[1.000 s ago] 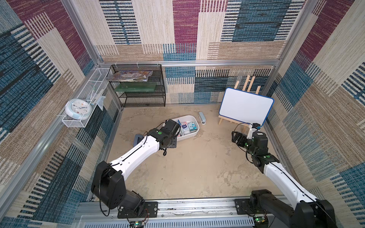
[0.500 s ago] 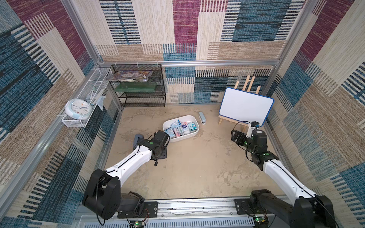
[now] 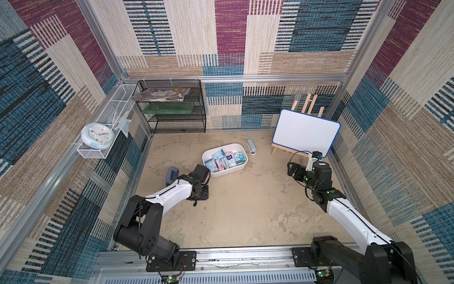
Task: Take the pocket tissues out of the storage box
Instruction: Place the pocket tissues at the center of the board.
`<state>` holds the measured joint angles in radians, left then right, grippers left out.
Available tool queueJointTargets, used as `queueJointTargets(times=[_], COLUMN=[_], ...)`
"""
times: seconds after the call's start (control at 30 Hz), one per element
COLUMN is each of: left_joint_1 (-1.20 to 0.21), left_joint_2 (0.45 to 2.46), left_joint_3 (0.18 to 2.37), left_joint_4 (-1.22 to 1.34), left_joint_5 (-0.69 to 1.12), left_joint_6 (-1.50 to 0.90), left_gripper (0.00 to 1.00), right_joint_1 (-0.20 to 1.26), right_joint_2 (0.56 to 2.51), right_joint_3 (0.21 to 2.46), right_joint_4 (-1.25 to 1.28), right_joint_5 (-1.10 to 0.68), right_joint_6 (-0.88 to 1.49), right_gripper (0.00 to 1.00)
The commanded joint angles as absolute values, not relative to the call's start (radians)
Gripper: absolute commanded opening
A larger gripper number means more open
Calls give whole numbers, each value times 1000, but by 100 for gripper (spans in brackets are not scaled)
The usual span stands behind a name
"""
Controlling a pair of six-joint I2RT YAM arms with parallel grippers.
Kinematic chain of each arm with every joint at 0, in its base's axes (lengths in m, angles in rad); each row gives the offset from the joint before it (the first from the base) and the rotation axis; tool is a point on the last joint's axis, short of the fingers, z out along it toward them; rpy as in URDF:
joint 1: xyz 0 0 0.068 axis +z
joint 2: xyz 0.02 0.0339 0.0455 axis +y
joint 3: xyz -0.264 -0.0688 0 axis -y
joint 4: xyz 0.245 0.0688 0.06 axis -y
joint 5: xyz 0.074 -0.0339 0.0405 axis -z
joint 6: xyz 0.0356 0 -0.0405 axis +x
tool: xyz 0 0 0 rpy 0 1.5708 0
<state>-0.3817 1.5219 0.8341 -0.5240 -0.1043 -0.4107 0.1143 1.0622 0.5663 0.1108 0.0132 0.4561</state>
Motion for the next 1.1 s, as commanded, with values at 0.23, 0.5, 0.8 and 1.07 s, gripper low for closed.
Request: queueJointTargets(times=[0.23,0.5,0.8,1.07], left_joint_1=[-376,-376,-376,-374], left_joint_2=[1563,1535,1479,1419], left_joint_3=[826,828,844,890], left_joint_4=[-482,-494,-533,-588], left_joint_5=[-95,-112,-130,-147], left_joint_6=[-416,-414,-409,-398], left_gripper=[29,42,67,80], right_joint_1=[114,115,114,114], right_joint_2=[1032,1017,1014,1012], right_joint_3=[548,543,545,550], right_joint_4=[125,116,110,104], right_joint_5=[29,35,40,39], right_joint_6=[474,474,469,468], right_gripper=[100,100,99,100])
